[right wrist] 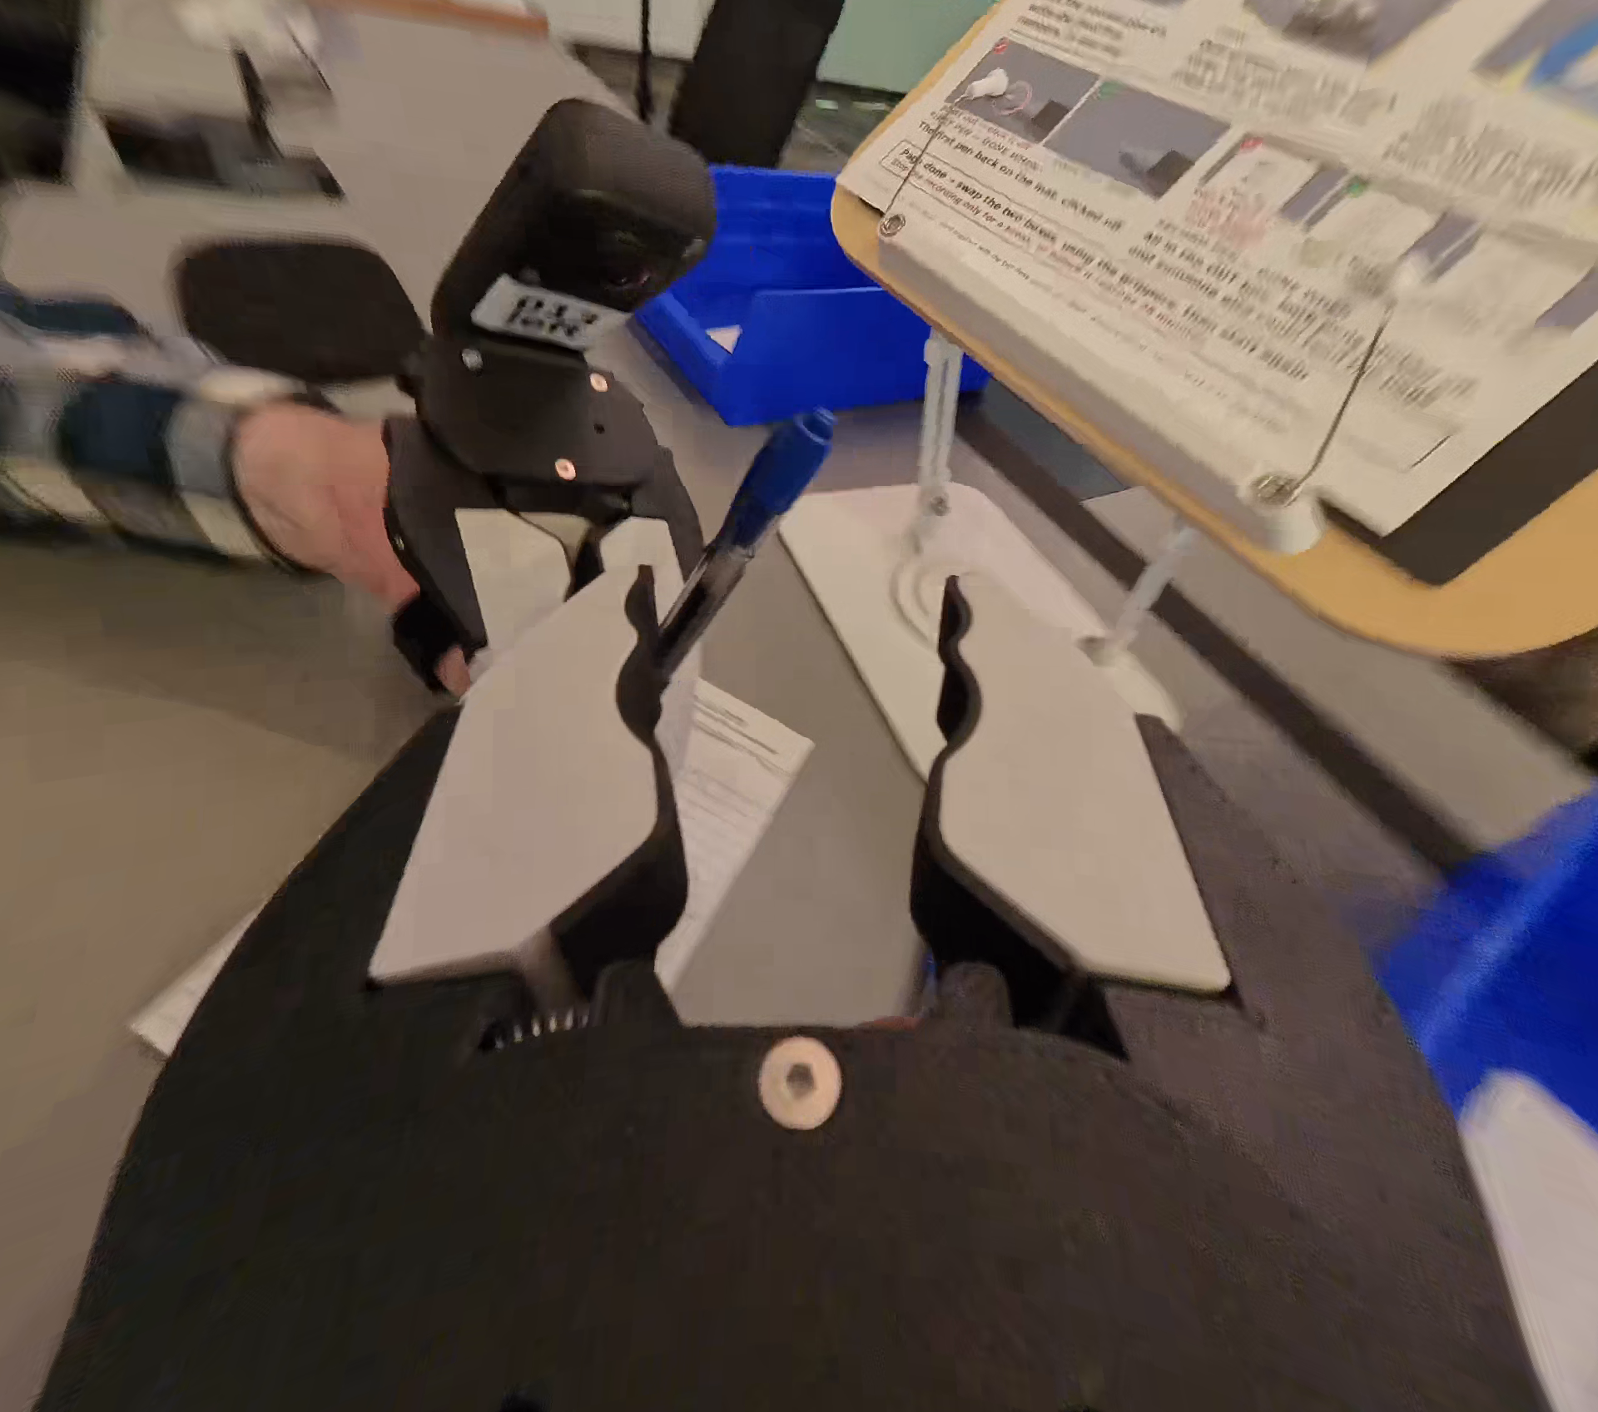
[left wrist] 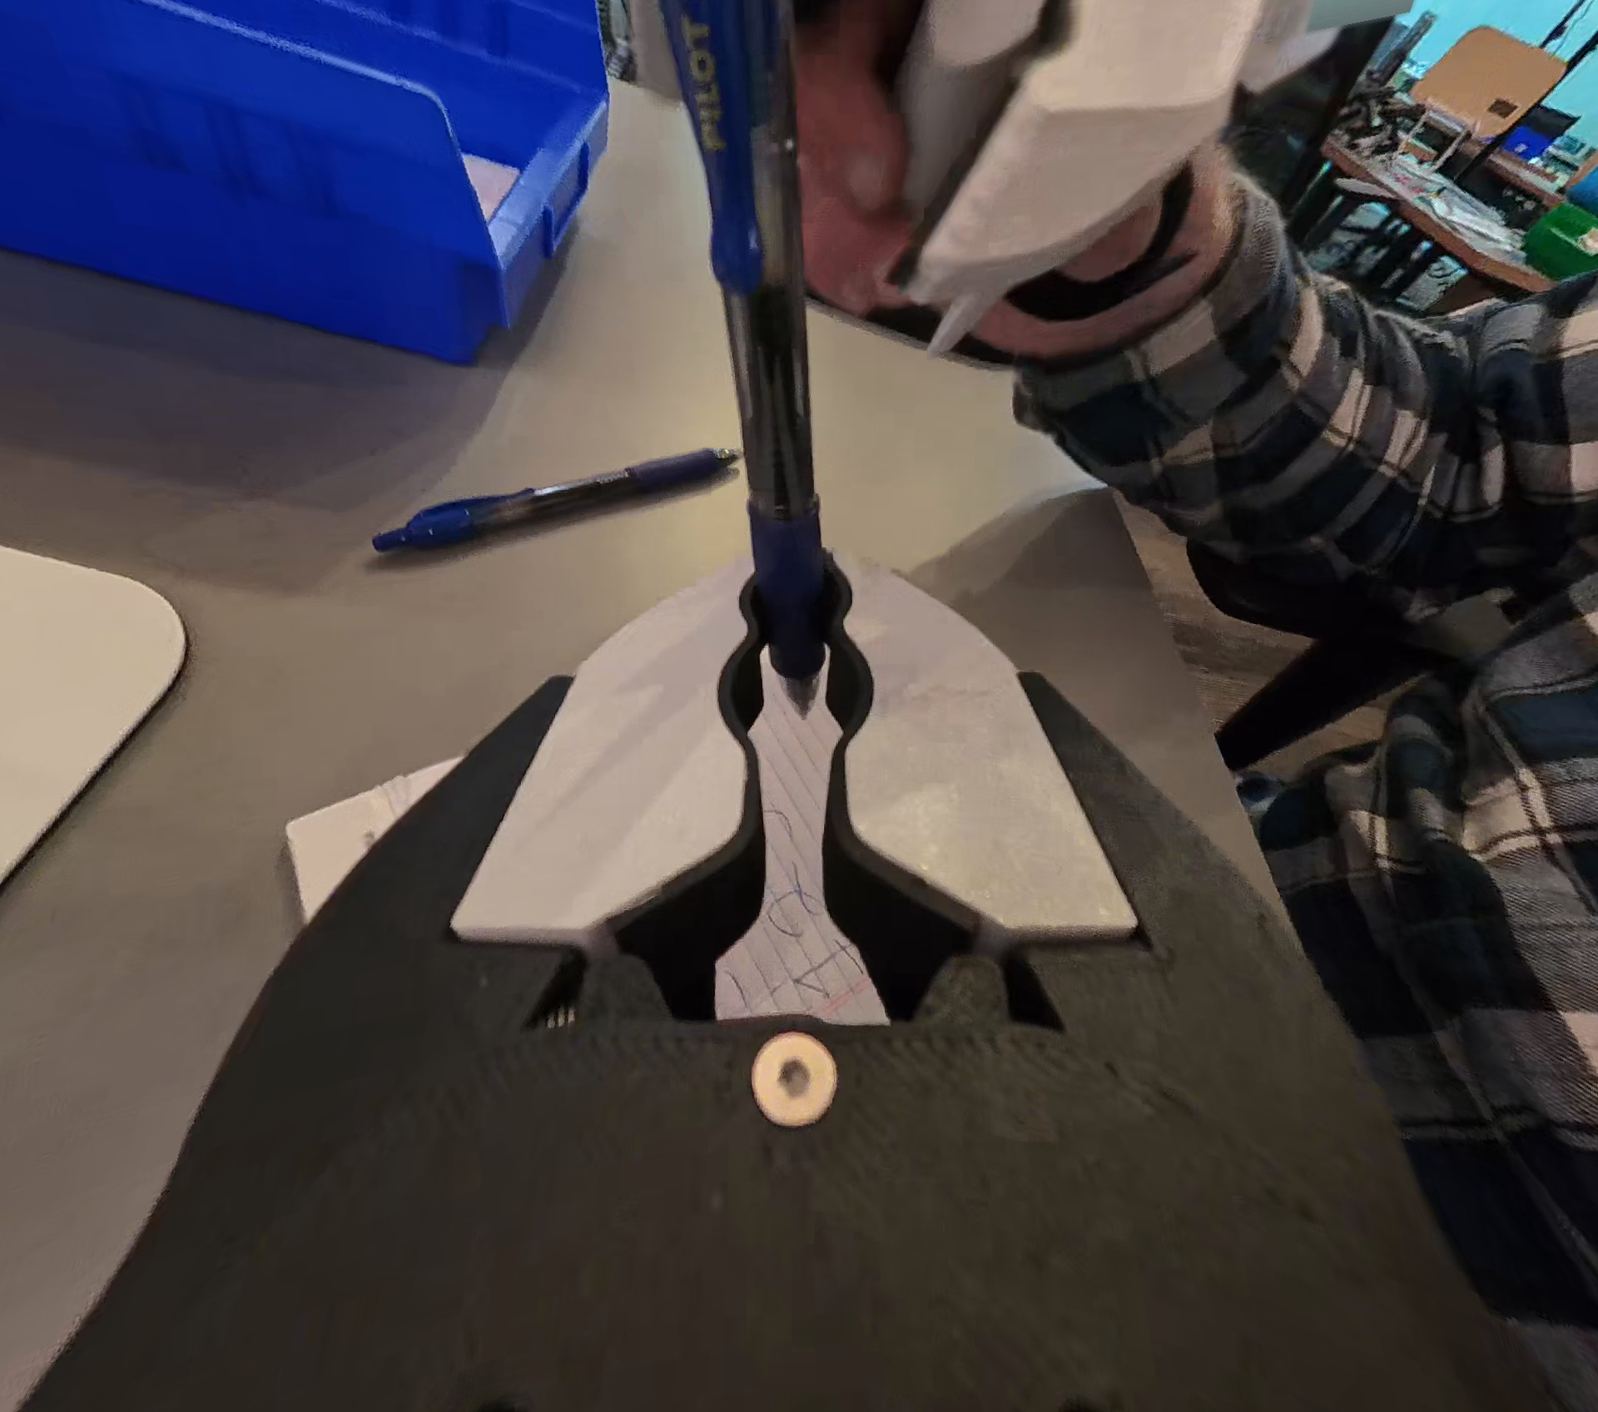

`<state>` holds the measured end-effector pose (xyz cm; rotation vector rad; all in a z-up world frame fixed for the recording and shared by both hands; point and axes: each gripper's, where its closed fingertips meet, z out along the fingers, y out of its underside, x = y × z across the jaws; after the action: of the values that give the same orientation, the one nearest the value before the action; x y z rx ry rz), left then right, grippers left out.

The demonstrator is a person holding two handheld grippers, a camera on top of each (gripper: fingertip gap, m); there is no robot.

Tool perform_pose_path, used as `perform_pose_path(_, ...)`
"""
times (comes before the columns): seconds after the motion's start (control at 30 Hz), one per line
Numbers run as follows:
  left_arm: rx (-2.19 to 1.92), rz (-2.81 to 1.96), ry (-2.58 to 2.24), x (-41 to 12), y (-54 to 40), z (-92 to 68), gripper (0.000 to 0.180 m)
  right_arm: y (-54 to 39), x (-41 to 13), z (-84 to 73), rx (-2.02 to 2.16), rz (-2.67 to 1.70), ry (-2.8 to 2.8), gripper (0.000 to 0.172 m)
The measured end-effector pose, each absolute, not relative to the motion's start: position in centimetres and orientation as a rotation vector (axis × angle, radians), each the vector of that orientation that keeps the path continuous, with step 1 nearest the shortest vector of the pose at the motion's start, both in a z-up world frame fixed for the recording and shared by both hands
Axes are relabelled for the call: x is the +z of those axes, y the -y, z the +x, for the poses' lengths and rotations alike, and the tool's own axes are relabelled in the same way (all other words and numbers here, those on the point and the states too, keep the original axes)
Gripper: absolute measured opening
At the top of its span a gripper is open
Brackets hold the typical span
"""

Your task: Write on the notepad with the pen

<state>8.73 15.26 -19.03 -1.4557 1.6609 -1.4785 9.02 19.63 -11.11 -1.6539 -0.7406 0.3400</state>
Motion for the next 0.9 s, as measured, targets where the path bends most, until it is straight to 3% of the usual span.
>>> perform_pose_path(0.17,-1.446,-1.408,-1.631,-18.4,-15.0,9.3,0.010,-19.8,-13.0,6.7,0.756,-1.668,0.634,0.042)
perform_pose_path(0.27,-1.386,-1.400,-1.646,-18.8,-15.0,9.6,0.010,-19.1,-13.3,5.3,0.869,-1.644,0.671,0.009)
perform_pose_path(0.47,-1.450,-1.405,-1.651,-18.5,-14.8,9.5,0.012,-19.2,-13.0,5.8,0.889,-1.678,0.636,0.009)
perform_pose_path(0.6,-1.321,-1.415,-1.794,-19.8,-16.2,8.5,0.045,-19.2,-12.7,8.5,0.867,-1.759,0.564,0.008)
perform_pose_path(0.9,-0.855,-1.318,-2.302,-26.3,-16.5,6.0,0.077,-17.6,-18.8,13.4,0.742,-2.305,0.526,0.009)
